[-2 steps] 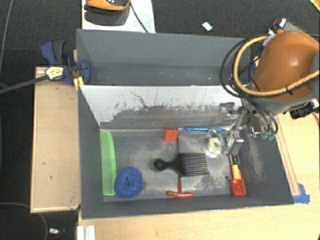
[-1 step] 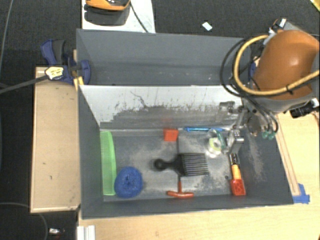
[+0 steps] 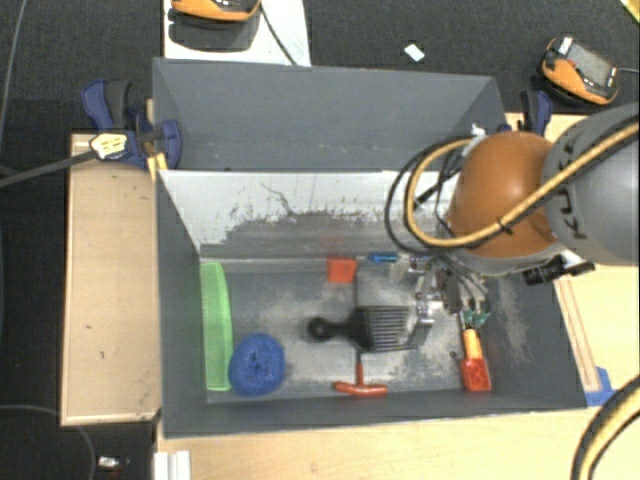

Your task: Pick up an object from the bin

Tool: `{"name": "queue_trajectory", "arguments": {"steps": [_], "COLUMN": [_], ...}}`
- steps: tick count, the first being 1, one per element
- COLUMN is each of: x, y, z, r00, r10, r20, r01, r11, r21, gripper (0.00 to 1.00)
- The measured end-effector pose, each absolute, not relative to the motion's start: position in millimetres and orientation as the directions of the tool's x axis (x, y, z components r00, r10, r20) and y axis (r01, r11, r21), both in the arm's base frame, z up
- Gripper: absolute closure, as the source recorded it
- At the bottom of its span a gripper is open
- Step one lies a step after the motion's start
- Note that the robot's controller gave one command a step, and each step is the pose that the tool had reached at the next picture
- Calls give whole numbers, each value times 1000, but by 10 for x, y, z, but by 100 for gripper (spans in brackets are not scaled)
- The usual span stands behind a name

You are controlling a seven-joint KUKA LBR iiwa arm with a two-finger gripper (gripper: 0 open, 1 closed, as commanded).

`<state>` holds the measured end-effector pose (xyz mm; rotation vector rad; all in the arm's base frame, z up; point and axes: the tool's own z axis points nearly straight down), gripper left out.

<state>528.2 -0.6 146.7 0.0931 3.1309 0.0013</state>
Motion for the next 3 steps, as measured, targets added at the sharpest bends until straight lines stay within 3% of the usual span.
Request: {"name": "queue_trajectory", "arguments": {"steps": [1,2,3], "x": [5318,5187,5268], "y": [604,893,911], "z": [1514,1219,807], "r00": [-987,-980,-1000], "r10": [-157,197,-2], "r20": [-19,-10,-21], "r01": [-157,197,-2], "r11": [988,980,1000], "r21": [-4,1,0], "gripper": [0,0,0]}}
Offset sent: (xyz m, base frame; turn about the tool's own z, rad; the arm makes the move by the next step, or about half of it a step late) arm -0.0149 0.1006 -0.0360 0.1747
